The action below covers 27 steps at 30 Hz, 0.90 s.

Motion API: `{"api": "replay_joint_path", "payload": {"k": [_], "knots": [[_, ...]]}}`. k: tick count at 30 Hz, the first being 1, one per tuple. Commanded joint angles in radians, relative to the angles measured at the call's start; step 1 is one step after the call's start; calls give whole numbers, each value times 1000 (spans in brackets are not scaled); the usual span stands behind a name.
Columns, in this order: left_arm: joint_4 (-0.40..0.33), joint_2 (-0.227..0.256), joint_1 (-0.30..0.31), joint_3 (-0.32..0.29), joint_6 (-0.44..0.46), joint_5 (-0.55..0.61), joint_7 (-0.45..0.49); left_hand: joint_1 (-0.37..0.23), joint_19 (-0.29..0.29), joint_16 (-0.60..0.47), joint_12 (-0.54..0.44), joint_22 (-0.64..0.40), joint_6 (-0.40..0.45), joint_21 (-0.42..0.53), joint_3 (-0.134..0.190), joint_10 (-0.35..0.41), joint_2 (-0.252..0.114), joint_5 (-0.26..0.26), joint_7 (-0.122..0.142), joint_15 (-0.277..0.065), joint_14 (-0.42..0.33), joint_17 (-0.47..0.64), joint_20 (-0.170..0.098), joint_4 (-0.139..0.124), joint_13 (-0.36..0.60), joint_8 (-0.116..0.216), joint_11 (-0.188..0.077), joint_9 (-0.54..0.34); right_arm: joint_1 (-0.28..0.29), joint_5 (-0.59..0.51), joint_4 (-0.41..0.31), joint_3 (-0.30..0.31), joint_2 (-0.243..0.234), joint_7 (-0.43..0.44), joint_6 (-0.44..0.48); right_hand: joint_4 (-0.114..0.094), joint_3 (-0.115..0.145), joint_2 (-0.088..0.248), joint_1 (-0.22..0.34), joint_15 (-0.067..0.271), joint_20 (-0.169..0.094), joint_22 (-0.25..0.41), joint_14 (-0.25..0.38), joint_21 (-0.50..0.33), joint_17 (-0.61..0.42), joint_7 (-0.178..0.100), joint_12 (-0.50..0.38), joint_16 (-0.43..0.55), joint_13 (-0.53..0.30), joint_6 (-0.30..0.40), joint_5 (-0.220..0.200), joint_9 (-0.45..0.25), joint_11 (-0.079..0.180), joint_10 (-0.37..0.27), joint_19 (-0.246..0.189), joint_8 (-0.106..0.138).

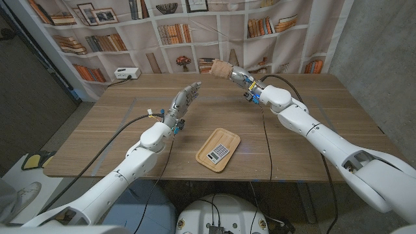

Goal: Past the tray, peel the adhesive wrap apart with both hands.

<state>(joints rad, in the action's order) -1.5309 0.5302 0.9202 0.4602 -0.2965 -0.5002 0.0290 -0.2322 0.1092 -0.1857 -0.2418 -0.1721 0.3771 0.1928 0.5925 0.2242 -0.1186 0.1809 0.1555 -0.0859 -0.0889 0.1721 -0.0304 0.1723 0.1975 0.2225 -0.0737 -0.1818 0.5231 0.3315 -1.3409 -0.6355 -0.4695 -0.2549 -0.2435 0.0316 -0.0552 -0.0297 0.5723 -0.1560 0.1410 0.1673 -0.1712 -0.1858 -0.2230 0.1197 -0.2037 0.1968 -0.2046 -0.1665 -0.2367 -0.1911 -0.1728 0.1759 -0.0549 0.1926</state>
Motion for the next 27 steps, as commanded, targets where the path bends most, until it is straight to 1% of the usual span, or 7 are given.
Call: {"api": "replay_joint_path", "payload": {"k": [1,13,15,19,22,23,27], "knots": [[0,4,-13,14,-28,101,53,-26,12,0,-7,-2,3,6,17,20,-11,-2,23,-14,-5,-1,-9,-1,4,-9,-14,-2,-9,38,15,0,10,-45,3,-3,-4,4,0,2,3,4,-56,-6,0,27,-4,9,-1,-63,1,-2,-8,16,-5,5],[24,-41,2,5,-112,203,165,-91,51,-10,-23,-2,65,13,27,93,-10,-7,28,-39,-73,-2,-21,6,2,-9,-34,-1,-15,120,56,9,35,-117,8,0,0,10,7,-8,9,3,-57,-5,2,29,-3,9,-1,-62,1,-1,-16,18,-4,6],[10,-37,7,4,-100,227,187,-181,52,-3,-11,-1,41,7,68,80,-43,5,22,-29,-76,-2,-4,19,1,-24,-22,-2,-15,126,56,10,36,-120,13,1,0,10,8,-10,9,3,-56,-5,2,31,-3,9,-1,-62,1,-1,-16,18,-4,6],[-3,-29,8,6,-83,246,195,-263,60,3,6,0,2,6,96,53,-50,10,29,-39,-71,-2,-3,22,2,-36,-22,-4,-13,118,37,7,33,-99,38,2,1,12,10,-11,12,3,-54,-5,2,31,-5,10,-1,-60,1,-1,-17,15,-6,6],[-19,-22,11,8,-62,268,208,-330,96,-1,23,-2,-55,16,102,16,-33,10,10,-50,-89,-2,-6,22,3,-44,-27,-6,-14,127,40,5,39,-107,43,3,1,13,12,-10,15,3,-50,-6,3,33,-6,11,-1,-56,1,-1,-18,12,-7,8],[-19,-23,11,8,-62,269,209,-349,117,-3,21,-3,-66,22,95,19,-19,9,16,-59,-99,-2,-15,22,4,-42,-37,-7,-14,127,38,4,39,-106,47,3,2,13,12,-10,16,3,-50,-6,3,32,-6,11,-1,-55,1,-1,-17,12,-7,8],[-14,-21,6,13,-68,277,201,-365,126,-5,20,-4,-63,23,84,22,1,7,17,-66,-110,-1,-22,21,5,-36,-42,-7,-16,128,35,1,41,-108,53,4,2,14,14,-11,17,3,-49,-6,3,34,-6,12,-1,-53,2,-1,-18,11,-7,8]]}}
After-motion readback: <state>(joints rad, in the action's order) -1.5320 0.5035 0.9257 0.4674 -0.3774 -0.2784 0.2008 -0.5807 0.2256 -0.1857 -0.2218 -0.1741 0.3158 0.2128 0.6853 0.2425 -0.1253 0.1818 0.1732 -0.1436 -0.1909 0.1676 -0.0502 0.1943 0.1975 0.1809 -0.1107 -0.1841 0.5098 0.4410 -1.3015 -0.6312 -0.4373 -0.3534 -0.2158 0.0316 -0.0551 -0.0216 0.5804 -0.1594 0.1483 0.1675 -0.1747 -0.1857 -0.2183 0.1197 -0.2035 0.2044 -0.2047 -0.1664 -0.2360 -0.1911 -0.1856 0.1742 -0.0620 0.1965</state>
